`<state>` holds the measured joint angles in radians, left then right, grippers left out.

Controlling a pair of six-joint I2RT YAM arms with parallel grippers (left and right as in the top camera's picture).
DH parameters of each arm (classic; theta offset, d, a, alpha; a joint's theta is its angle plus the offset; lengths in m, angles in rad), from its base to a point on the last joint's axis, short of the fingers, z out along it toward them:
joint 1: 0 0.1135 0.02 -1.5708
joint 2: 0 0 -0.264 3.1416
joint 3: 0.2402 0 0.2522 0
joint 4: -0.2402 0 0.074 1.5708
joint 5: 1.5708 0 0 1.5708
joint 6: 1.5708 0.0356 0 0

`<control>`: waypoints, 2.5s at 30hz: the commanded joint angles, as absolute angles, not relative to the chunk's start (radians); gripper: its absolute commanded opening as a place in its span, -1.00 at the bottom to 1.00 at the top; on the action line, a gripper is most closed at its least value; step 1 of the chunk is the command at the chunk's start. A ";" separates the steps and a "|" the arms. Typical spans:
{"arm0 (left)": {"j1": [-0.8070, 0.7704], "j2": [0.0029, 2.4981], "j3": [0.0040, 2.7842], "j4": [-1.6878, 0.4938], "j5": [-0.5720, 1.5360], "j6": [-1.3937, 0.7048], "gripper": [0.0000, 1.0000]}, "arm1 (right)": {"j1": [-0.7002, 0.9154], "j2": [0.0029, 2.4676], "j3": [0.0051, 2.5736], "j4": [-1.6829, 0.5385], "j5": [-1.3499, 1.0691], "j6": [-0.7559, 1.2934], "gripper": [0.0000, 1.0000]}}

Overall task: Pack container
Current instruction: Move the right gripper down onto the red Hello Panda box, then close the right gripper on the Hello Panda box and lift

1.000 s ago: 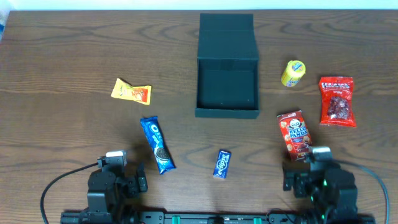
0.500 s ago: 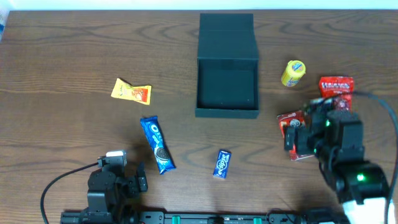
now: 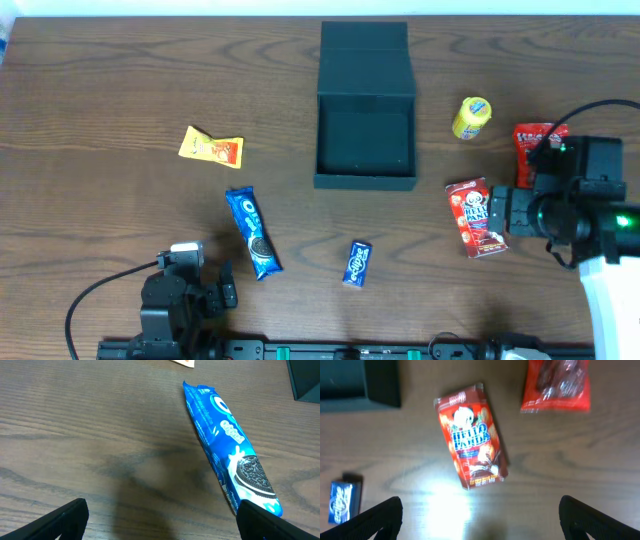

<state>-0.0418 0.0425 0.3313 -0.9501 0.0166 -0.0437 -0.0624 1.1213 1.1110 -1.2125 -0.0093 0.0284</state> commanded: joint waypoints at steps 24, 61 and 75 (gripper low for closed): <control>-0.038 0.033 0.290 -0.963 0.024 -0.029 0.91 | 0.053 1.579 1.123 -1.095 0.049 -0.260 0.98; -0.038 0.033 0.290 -0.963 0.024 -0.029 0.91 | 0.003 1.635 0.817 -0.590 0.048 -0.239 0.99; -0.038 0.033 0.290 -0.963 0.024 -0.029 0.91 | 0.003 1.663 0.816 -0.590 0.048 -0.214 0.31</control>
